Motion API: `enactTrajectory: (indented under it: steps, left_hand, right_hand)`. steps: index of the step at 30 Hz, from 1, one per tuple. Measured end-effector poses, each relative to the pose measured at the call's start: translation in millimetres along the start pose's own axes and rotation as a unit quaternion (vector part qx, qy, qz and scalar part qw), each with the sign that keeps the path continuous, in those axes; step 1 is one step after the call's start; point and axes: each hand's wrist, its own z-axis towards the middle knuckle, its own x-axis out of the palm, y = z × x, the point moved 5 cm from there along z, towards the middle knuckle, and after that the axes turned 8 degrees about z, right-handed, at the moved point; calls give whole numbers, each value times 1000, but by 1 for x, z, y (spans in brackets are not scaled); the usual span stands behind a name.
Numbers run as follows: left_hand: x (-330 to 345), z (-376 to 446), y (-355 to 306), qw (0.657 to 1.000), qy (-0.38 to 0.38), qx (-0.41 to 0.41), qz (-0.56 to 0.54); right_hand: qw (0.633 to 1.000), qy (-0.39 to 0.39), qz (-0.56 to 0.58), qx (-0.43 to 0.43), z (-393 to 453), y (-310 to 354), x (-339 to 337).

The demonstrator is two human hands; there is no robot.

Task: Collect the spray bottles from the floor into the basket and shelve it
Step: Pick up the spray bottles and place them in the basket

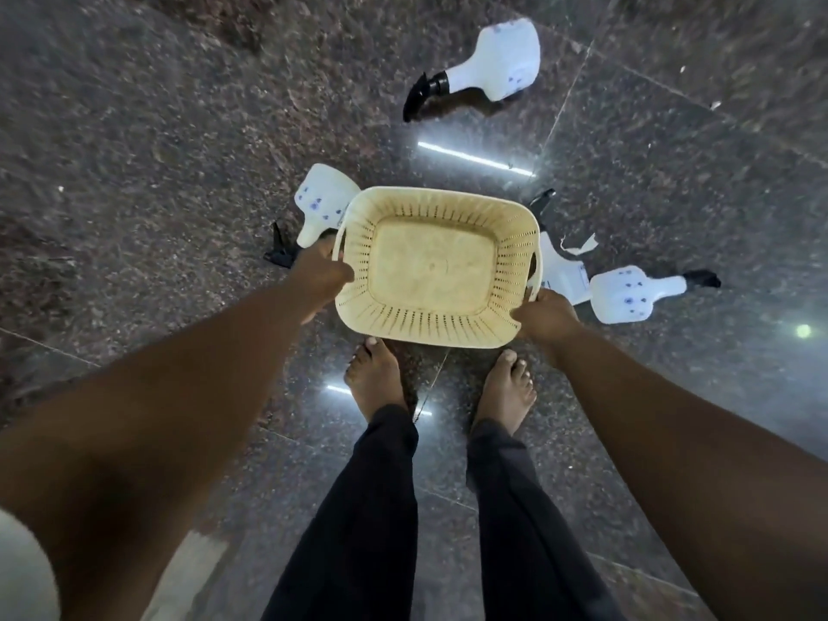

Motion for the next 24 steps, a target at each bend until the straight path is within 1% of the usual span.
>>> enactTrajectory:
  steps: [3, 5, 6, 8, 10, 12, 15, 17, 19, 21, 24]
  left_hand:
    - [0, 5, -6, 1000, -3, 4, 19]
    - [-1, 4, -12, 999, -21, -3, 50]
    - [-1, 2, -18, 996, -38, -1, 77]
    - [4, -10, -39, 985, -94, 17, 146]
    - [22, -26, -67, 965, -131, 63, 219]
    - [50, -38, -95, 950, -121, 123, 262]
    - [101, -46, -136, 925, -74, 194, 318]
    - [129, -47, -158, 902, -59, 228, 362]
    - [159, -41, -177, 869, -53, 263, 416]
    - [186, -28, -192, 835, -48, 289, 466]
    - [216, 6, -207, 809, -31, 296, 507]
  right_hand:
    - [1000, 5, 0, -3, -1, -4, 3]
    - [1000, 13, 11, -9, -8, -3, -1]
    - [1000, 11, 22, -13, -12, -3, -6]
    - [999, -9, 38, -18, -19, -4, -25]
    - [998, -40, 34, -28, -27, -7, -54]
    - [997, -72, 29, -29, -28, -13, -87]
    - [993, -116, 10, -23, -22, -19, -141]
    - [990, -138, 17, -23, -12, -22, -169]
    - [987, -152, 50, -8, 3, -30, -195]
    - [982, -170, 85, 3, 24, -39, -214]
    - [979, -174, 109, -7, 53, -44, -229]
